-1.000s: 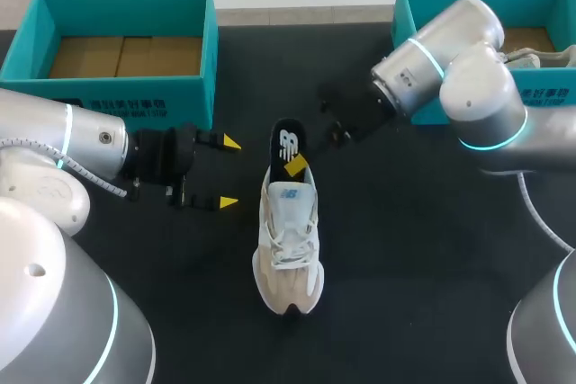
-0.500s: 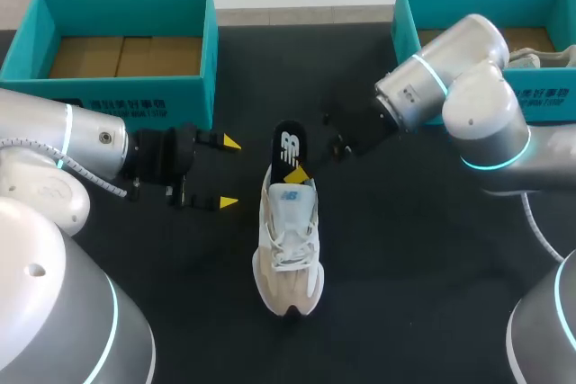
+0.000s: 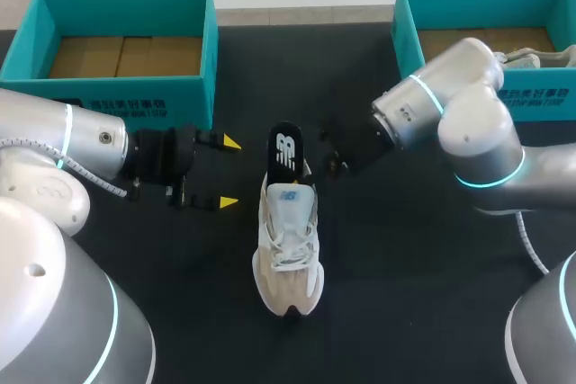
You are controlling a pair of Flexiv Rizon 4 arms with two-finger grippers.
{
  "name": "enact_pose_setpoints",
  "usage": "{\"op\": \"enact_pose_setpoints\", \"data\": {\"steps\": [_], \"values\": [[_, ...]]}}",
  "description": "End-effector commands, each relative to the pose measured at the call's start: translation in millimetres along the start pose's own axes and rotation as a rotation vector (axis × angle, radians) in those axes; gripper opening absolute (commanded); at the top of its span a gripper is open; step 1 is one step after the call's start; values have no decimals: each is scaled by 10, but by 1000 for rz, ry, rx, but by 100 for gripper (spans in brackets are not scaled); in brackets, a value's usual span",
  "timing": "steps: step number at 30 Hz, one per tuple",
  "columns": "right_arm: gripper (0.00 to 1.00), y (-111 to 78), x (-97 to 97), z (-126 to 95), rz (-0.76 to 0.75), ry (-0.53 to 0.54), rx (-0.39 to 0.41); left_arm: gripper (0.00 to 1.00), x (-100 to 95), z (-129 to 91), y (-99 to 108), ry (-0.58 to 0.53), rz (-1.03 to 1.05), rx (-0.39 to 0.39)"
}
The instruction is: Take the shoe out of the shoebox, open the shoe tongue, remove and reinsert the insole, then place the shoe into the shoebox
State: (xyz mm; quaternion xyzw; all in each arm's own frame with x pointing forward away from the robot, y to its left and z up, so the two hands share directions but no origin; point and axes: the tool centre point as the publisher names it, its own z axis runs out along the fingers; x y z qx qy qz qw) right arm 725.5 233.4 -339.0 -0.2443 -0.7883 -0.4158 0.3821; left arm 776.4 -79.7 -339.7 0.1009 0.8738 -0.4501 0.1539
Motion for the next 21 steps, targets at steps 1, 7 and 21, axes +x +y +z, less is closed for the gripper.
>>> {"op": "enact_pose_setpoints", "data": {"steps": [1,7,21], "values": [[8,77,-83,54,6,20,29,100,3,3,-4,1,0,-3],[0,97,-59,26,28,42,82,100,3,3,-4,1,0,-3],[0,83,6,-85,56,22,113,100,3,3,-4,1,0,-3]]}}
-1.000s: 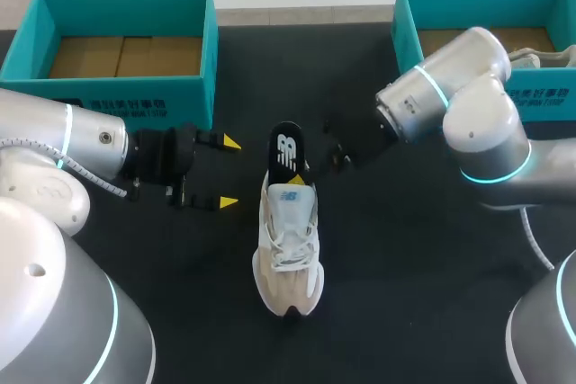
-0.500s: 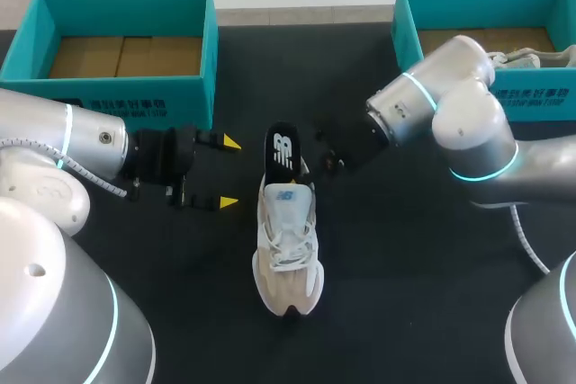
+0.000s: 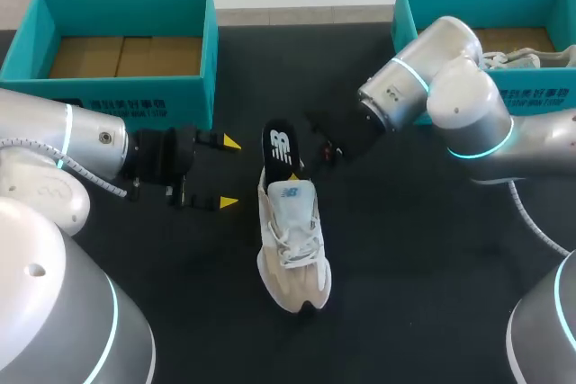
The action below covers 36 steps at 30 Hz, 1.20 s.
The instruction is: Take the shoe out of the shoebox, open the shoe tongue, remove and reinsert the insole, then place the shoe into the shoebox
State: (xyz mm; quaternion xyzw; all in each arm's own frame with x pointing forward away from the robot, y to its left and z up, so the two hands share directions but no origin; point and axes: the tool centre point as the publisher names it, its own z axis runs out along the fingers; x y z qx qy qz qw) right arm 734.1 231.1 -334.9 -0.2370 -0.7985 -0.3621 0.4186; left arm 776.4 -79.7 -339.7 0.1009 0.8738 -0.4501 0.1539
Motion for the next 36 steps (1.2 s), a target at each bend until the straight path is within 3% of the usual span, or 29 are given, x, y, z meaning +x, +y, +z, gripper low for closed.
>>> {"op": "enact_pose_setpoints", "data": {"steps": [1,22,36], "values": [[0,19,29,-22,0,-8,-8,100,3,3,-4,1,0,-3],[0,159,74,-118,-26,-32,-23,100,3,3,-4,1,0,-3],[0,-154,33,149,70,55,50,100,3,3,-4,1,0,-3]]}}
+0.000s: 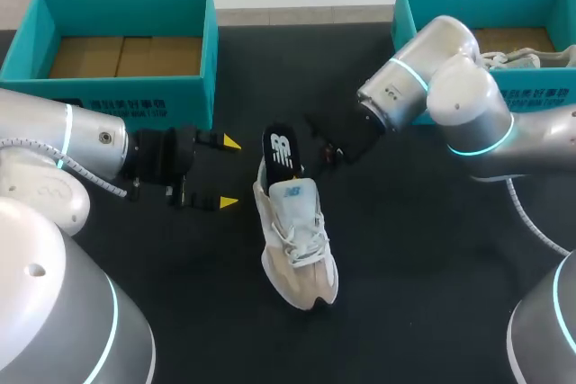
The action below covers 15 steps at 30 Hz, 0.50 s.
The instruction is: Take the shoe out of the shoebox, open the shoe tongue, remove and reinsert the insole, then place the shoe into the shoebox
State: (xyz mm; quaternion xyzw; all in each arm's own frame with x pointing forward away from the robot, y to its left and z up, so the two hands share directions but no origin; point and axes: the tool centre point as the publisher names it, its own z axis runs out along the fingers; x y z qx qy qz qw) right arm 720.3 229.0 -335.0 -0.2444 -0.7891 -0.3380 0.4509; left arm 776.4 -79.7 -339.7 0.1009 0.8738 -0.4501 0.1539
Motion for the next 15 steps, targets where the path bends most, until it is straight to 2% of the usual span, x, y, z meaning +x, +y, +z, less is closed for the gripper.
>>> {"op": "enact_pose_setpoints", "data": {"steps": [1,7,10,12,15], "values": [[0,-58,-53,119,14,15,8,100,3,3,-4,1,0,-3],[0,-173,-47,185,57,30,28,100,3,3,-4,1,0,-3],[0,-137,-19,121,43,0,19,100,3,3,-4,1,0,-3],[6,-102,-3,69,29,-21,17,100,3,3,-4,1,0,-3],[28,-59,21,9,17,-40,16,100,3,3,-4,1,0,-3]]}}
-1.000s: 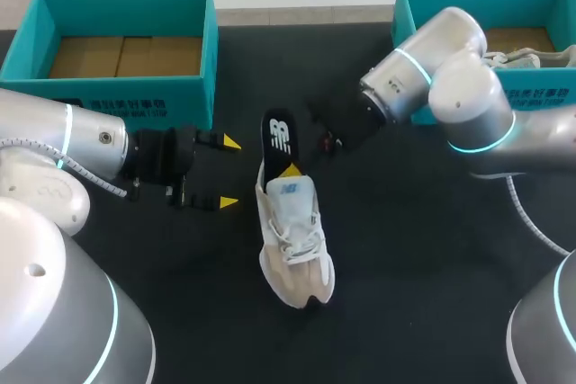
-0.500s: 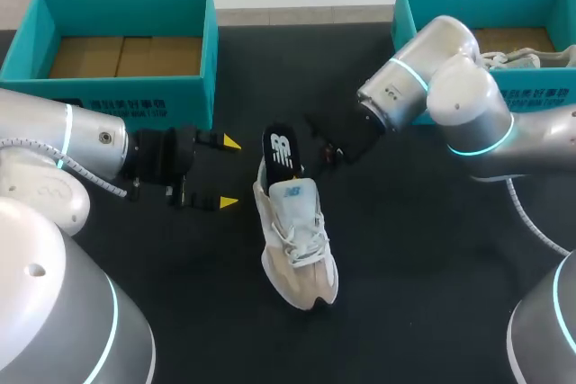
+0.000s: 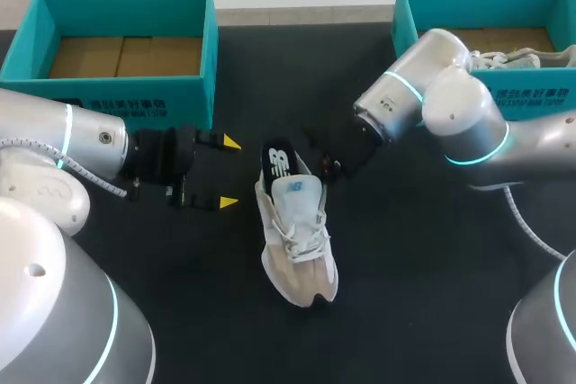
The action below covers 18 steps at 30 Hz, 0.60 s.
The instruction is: Take the shoe out of the shoebox, open the shoe tongue, remove and reinsert the insole, then place the shoe into the shoebox
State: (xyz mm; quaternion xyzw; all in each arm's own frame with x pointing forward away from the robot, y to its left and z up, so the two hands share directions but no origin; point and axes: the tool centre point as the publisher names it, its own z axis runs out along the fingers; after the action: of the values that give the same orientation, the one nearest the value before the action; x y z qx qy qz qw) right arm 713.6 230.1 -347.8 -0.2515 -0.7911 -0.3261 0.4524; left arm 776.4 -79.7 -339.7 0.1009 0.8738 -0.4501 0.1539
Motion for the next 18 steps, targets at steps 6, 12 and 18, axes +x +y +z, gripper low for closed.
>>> {"op": "enact_pose_setpoints", "data": {"steps": [6,12,18], "values": [[33,73,118,-122,-19,-44,9,100,3,3,-4,1,0,-3],[31,152,108,-212,-39,-66,1,100,3,3,-4,1,0,-3],[26,252,15,-259,-58,-66,18,100,3,3,-4,1,0,-3]]}}
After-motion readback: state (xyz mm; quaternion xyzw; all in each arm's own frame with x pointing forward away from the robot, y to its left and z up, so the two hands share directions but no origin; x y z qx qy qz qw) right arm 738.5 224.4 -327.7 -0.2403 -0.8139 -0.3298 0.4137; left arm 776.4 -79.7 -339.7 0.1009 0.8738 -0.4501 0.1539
